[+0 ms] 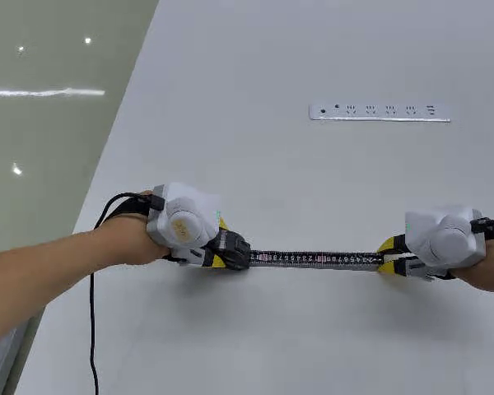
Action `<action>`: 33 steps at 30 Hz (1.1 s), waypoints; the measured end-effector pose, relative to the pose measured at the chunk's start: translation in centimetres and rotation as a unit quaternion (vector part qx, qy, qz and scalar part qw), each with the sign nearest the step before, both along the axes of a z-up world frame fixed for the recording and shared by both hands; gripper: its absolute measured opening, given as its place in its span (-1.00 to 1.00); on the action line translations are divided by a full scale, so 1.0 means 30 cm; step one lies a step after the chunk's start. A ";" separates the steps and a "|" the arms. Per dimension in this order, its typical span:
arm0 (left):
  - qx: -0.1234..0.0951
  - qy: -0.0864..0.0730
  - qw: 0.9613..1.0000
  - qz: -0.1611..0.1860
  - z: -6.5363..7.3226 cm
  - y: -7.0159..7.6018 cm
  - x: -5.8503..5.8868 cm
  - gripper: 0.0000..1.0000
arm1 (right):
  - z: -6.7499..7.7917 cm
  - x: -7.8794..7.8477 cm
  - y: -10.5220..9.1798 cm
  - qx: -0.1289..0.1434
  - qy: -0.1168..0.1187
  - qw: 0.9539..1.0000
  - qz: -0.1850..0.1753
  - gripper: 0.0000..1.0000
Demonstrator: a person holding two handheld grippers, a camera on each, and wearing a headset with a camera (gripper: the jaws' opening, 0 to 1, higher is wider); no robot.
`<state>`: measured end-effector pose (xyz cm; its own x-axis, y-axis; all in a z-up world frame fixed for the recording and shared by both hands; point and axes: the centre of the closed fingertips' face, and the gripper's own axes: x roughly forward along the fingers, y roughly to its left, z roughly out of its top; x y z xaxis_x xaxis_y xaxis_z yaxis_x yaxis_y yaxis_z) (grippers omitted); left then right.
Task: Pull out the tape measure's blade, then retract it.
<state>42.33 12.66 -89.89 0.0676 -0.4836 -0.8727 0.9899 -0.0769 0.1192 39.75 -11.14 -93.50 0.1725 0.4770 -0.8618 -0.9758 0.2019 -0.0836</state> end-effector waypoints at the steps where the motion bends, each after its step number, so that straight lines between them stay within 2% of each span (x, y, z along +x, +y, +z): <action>1: 0.000 0.000 1.000 0.000 0.000 0.000 0.000 -0.41 | 0.002 -0.002 -0.001 0.000 0.000 1.000 -0.001 -0.78; 18: -0.002 -0.002 1.000 0.000 -0.003 0.002 0.003 -0.41 | 0.017 -0.007 0.003 0.000 0.006 1.000 -0.002 -0.78; 27: -0.001 -0.002 1.000 0.000 -0.004 0.000 0.004 -0.39 | 0.017 -0.009 0.005 -0.016 0.007 1.000 0.007 -0.74; 33: -0.004 -0.007 1.000 0.000 -0.004 -0.001 0.003 -0.37 | 0.012 -0.005 0.001 -0.024 0.003 1.000 0.009 -0.72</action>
